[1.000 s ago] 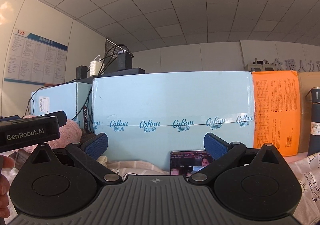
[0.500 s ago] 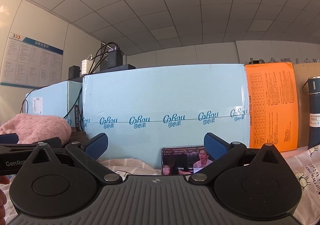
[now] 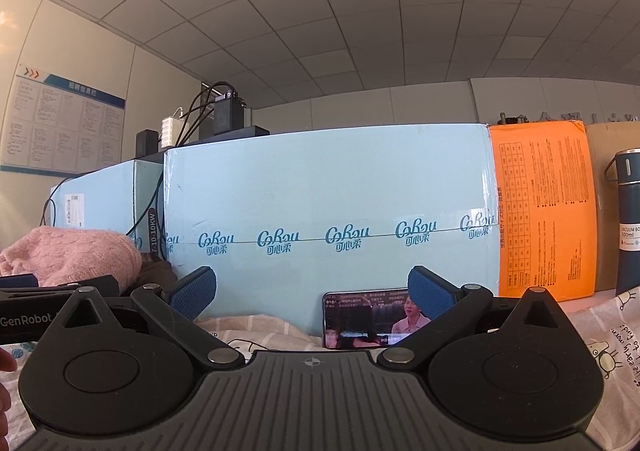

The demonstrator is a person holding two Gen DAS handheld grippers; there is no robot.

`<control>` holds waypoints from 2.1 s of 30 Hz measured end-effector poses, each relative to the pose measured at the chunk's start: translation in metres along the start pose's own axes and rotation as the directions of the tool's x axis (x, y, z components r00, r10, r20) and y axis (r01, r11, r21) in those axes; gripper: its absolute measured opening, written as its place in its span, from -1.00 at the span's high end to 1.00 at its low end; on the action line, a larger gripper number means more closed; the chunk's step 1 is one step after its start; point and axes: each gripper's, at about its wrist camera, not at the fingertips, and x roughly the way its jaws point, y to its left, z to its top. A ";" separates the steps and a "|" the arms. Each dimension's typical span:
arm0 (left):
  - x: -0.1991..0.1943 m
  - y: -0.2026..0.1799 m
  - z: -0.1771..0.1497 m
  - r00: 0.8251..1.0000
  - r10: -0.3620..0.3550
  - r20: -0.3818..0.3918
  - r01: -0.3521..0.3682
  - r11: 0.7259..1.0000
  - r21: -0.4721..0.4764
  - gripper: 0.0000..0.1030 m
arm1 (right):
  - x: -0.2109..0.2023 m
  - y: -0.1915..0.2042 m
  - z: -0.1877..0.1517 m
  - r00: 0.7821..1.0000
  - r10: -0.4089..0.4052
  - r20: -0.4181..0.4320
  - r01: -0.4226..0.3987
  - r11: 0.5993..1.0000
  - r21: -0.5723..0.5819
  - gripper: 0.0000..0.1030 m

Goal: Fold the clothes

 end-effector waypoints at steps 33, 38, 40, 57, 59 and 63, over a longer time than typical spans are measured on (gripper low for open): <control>0.004 0.003 -0.003 1.000 -0.013 0.000 0.013 1.000 0.005 -1.00 | -0.002 0.002 -0.001 1.000 0.006 0.002 -0.006 1.000 -0.012 -1.00; 0.004 0.002 -0.003 1.000 -0.015 0.002 0.015 1.000 0.007 -1.00 | -0.002 0.003 -0.001 1.000 0.007 0.002 -0.007 1.000 -0.014 -1.00; 0.004 0.002 -0.003 1.000 -0.016 0.001 0.016 1.000 0.007 -1.00 | -0.003 0.003 -0.001 1.000 0.008 0.002 -0.008 1.000 -0.015 -1.00; 0.003 0.002 -0.003 1.000 -0.017 0.004 0.017 1.000 0.005 -1.00 | -0.001 0.002 -0.002 1.000 0.008 -0.004 -0.009 1.000 -0.014 -1.00; 0.002 0.002 -0.003 1.000 -0.019 0.012 0.019 1.000 0.006 -1.00 | -0.002 0.003 -0.001 1.000 0.006 0.002 -0.006 1.000 -0.015 -1.00; 0.000 0.000 -0.003 0.999 -0.024 0.024 0.024 1.000 0.015 -1.00 | -0.007 0.004 -0.001 1.000 -0.005 0.027 0.006 1.000 -0.023 -1.00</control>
